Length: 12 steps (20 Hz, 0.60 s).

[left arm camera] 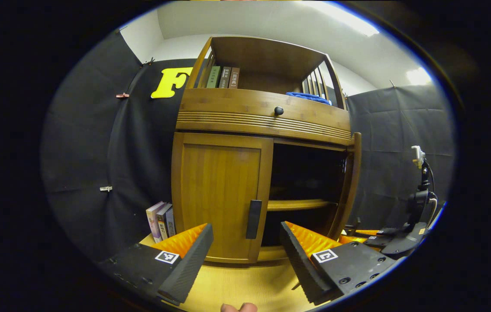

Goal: Open the right door of the double-door shoe cabinet with the right hand, and open the left door with the left hand.

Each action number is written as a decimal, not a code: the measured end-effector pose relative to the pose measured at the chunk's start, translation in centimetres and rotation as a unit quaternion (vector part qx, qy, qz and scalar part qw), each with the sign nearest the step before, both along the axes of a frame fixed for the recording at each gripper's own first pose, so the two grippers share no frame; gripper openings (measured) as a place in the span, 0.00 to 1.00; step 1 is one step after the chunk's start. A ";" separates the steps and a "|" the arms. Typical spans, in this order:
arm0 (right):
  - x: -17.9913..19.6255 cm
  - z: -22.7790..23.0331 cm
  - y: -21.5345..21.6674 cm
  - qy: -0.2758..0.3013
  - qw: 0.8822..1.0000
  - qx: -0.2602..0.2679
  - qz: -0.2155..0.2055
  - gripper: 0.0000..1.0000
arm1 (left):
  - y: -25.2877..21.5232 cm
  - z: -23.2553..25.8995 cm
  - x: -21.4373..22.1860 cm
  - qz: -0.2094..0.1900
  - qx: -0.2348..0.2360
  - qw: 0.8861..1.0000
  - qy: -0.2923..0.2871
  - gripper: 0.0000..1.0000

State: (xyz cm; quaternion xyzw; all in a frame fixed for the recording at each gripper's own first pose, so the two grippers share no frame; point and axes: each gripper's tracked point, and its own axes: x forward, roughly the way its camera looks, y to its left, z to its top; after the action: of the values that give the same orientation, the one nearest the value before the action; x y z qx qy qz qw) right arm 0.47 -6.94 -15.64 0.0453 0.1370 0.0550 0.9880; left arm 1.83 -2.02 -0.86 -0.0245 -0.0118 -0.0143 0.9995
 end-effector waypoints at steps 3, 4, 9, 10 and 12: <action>-1.2 0.1 -2.4 0.007 1.000 0.005 -0.018 0.21 | -1.7 0.0 1.0 -0.009 -0.004 1.000 0.000 0.96; -1.6 0.1 -3.3 0.009 1.000 0.003 -0.023 0.21 | -2.2 0.1 1.3 -0.013 -0.006 1.000 0.001 0.96; -2.8 0.1 -8.1 0.017 0.998 0.014 -0.051 0.19 | -4.4 0.5 2.9 -0.030 -0.008 1.000 0.002 0.96; -2.9 0.1 -9.1 0.017 0.998 0.009 -0.052 0.20 | -4.8 0.6 3.2 -0.033 -0.009 0.999 0.002 0.96; -3.3 0.4 -11.2 0.013 0.998 0.011 -0.055 0.19 | -5.5 0.6 3.6 -0.039 -0.014 0.999 0.005 0.96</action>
State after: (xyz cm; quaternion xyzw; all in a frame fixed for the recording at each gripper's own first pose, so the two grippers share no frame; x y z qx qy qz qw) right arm -2.81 -18.15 -15.25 0.0647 0.1470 0.0015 0.9870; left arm 5.45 -7.49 -0.29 -0.0391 -0.0064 -0.0531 0.9978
